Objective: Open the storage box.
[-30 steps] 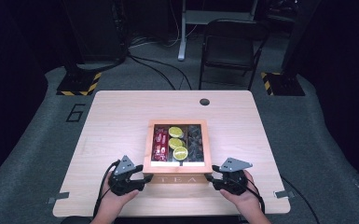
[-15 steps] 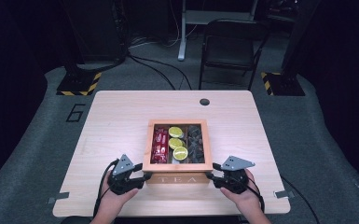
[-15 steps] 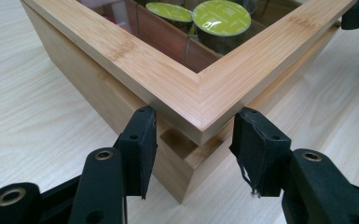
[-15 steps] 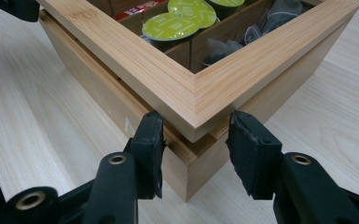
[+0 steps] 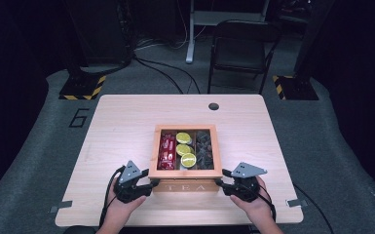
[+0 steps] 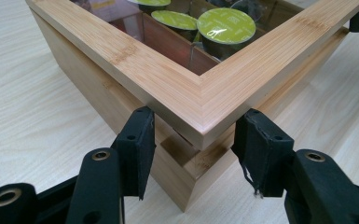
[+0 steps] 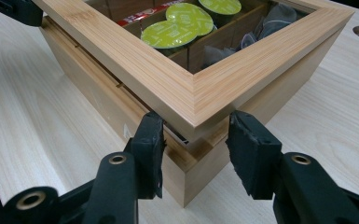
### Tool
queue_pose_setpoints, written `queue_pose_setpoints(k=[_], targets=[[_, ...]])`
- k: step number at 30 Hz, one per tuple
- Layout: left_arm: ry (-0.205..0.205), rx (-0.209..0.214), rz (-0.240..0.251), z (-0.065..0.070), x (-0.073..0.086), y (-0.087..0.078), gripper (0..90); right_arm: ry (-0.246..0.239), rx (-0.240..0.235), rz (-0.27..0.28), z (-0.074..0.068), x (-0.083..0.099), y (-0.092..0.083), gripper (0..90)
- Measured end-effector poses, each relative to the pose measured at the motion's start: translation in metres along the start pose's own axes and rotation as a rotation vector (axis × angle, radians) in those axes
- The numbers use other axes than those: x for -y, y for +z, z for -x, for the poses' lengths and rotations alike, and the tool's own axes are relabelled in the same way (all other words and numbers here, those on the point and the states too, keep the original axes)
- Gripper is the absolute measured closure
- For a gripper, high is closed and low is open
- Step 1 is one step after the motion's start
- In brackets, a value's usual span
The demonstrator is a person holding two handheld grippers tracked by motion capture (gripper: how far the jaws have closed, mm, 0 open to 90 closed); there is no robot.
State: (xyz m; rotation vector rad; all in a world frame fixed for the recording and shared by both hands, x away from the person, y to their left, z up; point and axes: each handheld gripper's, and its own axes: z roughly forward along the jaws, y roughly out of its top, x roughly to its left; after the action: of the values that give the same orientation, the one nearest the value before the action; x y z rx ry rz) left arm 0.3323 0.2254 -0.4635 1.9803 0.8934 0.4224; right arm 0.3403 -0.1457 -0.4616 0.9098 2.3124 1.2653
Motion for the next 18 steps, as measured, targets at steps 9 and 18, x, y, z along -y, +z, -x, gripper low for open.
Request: queue_pose_setpoints(k=[9, 18], targets=[[-0.051, 0.021, 0.046, -0.002, -0.003, -0.004, 48.7, 0.022, -0.004, 0.02, 0.002, -0.006, -0.004, 56.1], [-0.072, 0.027, 0.051, -0.003, -0.011, -0.008, 48.6, 0.038, -0.004, 0.025, 0.003, -0.012, -0.007, 58.0]])
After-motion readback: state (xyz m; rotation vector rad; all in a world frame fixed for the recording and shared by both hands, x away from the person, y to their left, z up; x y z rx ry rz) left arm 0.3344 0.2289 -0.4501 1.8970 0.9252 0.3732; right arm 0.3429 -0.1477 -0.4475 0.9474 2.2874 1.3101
